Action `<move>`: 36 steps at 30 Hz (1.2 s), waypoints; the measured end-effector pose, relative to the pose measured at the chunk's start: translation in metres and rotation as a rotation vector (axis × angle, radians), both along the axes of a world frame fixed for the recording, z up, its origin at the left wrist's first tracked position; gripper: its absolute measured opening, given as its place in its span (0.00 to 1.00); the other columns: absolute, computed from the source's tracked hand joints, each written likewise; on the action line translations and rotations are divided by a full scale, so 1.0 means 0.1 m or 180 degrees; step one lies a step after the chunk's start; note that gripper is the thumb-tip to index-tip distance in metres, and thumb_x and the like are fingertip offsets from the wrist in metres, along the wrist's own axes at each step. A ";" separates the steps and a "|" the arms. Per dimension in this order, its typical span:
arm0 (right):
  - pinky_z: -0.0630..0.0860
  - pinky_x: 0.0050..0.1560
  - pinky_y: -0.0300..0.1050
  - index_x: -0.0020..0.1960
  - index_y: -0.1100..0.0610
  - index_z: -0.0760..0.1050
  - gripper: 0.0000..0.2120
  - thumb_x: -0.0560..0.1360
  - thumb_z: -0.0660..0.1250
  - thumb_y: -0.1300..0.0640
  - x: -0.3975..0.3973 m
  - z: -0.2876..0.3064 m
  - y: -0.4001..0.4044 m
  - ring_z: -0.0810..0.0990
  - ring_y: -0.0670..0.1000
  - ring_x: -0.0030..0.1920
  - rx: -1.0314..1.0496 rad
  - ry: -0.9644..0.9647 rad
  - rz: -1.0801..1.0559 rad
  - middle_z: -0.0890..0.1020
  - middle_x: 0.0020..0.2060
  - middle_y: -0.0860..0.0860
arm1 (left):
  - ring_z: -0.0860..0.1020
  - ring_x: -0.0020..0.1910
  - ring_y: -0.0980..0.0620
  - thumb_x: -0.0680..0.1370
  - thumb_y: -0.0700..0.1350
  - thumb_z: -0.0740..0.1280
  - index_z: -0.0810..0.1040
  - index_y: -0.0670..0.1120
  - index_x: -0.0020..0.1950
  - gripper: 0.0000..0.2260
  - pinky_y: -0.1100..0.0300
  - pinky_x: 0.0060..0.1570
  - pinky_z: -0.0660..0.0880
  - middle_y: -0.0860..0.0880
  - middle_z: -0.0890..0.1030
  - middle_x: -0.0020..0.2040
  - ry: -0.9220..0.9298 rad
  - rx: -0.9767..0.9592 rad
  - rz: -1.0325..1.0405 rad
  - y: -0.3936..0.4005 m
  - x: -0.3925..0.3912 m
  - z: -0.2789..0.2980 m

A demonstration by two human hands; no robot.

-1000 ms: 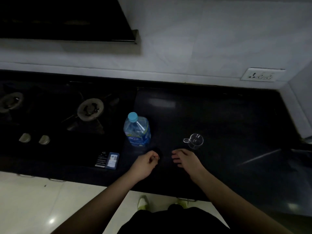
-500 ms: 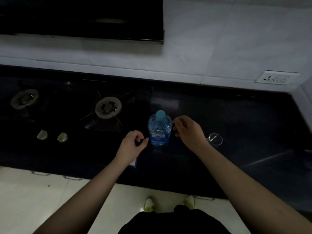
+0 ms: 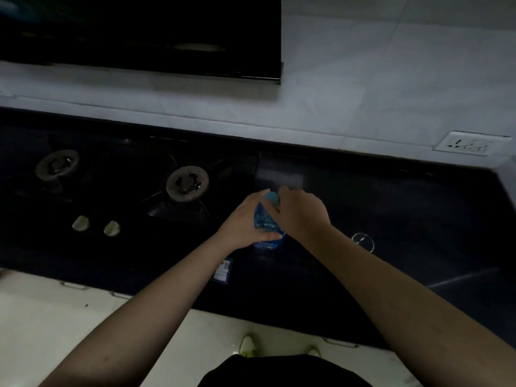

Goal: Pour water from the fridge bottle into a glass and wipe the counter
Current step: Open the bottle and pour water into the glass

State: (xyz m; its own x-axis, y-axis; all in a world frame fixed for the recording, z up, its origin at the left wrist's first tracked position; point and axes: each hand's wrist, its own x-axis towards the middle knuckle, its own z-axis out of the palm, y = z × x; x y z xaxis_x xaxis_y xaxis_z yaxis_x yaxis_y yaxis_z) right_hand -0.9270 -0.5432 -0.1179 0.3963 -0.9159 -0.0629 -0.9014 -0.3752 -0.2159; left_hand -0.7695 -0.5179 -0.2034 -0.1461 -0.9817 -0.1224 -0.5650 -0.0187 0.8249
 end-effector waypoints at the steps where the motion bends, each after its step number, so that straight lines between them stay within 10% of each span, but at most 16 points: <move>1: 0.68 0.33 0.45 0.53 0.57 0.71 0.23 0.80 0.52 0.38 0.02 0.01 -0.03 0.74 0.53 0.35 -0.0041 0.0132 0.0054 0.77 0.38 0.52 | 0.64 0.71 0.58 0.64 0.57 0.81 0.61 0.53 0.77 0.47 0.59 0.72 0.62 0.54 0.65 0.74 -0.0072 -0.0001 -0.0068 -0.04 -0.01 -0.01; 4: 0.68 0.30 0.44 0.46 0.57 0.75 0.26 0.80 0.51 0.36 0.09 0.05 -0.11 0.72 0.50 0.30 -0.0062 0.0400 0.0121 0.73 0.32 0.50 | 0.72 0.66 0.57 0.62 0.62 0.81 0.74 0.56 0.66 0.36 0.52 0.68 0.70 0.57 0.74 0.66 -0.0178 -0.0043 -0.0166 -0.13 -0.03 -0.04; 7: 0.67 0.29 0.43 0.40 0.57 0.71 0.26 0.80 0.51 0.37 0.14 0.07 -0.15 0.69 0.49 0.28 -0.0112 0.0636 0.0149 0.69 0.29 0.50 | 0.74 0.59 0.63 0.63 0.52 0.83 0.79 0.58 0.52 0.21 0.67 0.60 0.71 0.62 0.75 0.57 -0.0195 -0.0181 -0.0133 -0.14 -0.05 -0.04; 12: 0.71 0.33 0.44 0.41 0.56 0.71 0.24 0.80 0.50 0.37 0.15 0.01 -0.20 0.73 0.51 0.32 -0.0127 0.0602 0.0299 0.69 0.29 0.50 | 0.72 0.61 0.61 0.61 0.53 0.83 0.70 0.69 0.55 0.30 0.69 0.60 0.69 0.57 0.73 0.64 -0.0123 -0.0073 -0.0143 -0.13 -0.02 -0.10; 17: 0.67 0.33 0.45 0.40 0.55 0.69 0.24 0.80 0.49 0.37 0.12 -0.01 -0.26 0.70 0.49 0.31 -0.0184 0.0629 0.0552 0.70 0.29 0.49 | 0.71 0.60 0.62 0.61 0.54 0.83 0.70 0.53 0.69 0.39 0.76 0.56 0.65 0.59 0.69 0.65 -0.0188 0.0128 -0.0151 -0.16 0.01 -0.08; 30: 0.69 0.50 0.48 0.62 0.58 0.71 0.19 0.79 0.61 0.45 0.01 0.19 -0.44 0.75 0.54 0.56 0.0084 0.0715 0.1788 0.75 0.56 0.54 | 0.72 0.61 0.59 0.61 0.55 0.82 0.63 0.54 0.73 0.45 0.59 0.64 0.71 0.56 0.72 0.64 -0.0085 0.0175 -0.0195 -0.16 0.03 -0.12; 36: 0.74 0.37 0.45 0.40 0.56 0.71 0.31 0.76 0.49 0.29 -0.02 0.17 -0.29 0.77 0.51 0.38 -0.0297 0.0815 0.0909 0.78 0.39 0.51 | 0.70 0.62 0.62 0.63 0.53 0.82 0.73 0.53 0.67 0.35 0.70 0.63 0.68 0.57 0.69 0.65 -0.0144 0.0026 -0.0244 -0.17 0.03 -0.14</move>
State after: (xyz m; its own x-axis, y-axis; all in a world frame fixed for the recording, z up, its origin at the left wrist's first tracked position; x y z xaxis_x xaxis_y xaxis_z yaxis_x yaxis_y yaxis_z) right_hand -0.9286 -0.5722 -0.1012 0.6182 -0.7776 -0.1144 -0.7782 -0.6260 0.0495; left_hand -0.7667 -0.5348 -0.2175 -0.2151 -0.9667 -0.1385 -0.6016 0.0194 0.7985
